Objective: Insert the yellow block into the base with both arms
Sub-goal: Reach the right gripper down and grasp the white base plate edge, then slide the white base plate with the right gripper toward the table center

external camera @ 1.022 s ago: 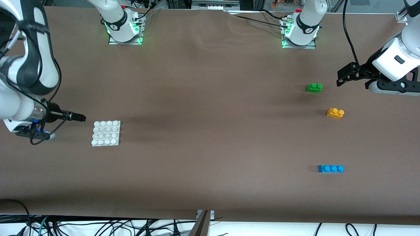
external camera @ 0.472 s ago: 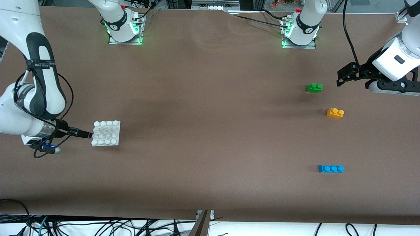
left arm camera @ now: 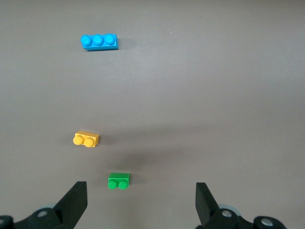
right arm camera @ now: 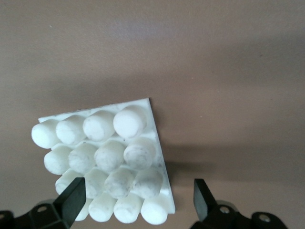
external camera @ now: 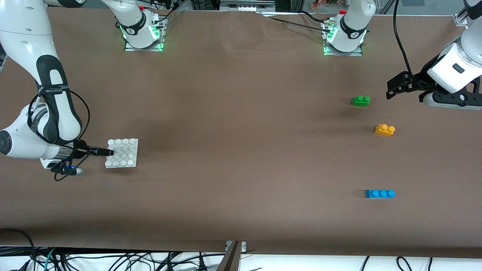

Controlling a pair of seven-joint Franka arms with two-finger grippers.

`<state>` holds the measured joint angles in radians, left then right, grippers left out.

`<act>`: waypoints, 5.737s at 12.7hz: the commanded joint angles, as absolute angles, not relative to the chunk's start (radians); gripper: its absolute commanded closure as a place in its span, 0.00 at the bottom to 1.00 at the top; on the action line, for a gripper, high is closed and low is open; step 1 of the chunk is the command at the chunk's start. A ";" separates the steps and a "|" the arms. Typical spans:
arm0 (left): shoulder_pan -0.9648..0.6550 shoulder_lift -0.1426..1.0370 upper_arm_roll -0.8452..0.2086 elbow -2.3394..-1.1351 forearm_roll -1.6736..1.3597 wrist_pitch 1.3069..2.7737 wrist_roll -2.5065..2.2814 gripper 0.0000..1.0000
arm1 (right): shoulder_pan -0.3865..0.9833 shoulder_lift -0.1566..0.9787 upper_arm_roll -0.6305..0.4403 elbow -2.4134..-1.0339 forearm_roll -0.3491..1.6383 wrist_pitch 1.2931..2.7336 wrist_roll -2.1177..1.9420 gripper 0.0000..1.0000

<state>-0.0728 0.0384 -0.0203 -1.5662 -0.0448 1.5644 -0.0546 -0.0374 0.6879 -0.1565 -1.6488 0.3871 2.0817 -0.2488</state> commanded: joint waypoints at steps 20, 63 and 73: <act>-0.063 0.029 -0.032 -1.560 -0.063 1.552 -0.052 0.00 | -0.023 0.749 -0.143 -1.643 0.430 2.069 -0.299 0.24; -0.061 0.031 -0.032 -1.562 -0.061 1.552 -0.058 0.00 | 0.528 0.902 0.002 -1.425 0.436 2.260 0.270 0.23; -0.061 0.031 -0.032 -1.560 -0.057 1.552 -0.058 0.00 | 0.657 0.942 0.024 -1.387 0.436 2.399 0.377 0.22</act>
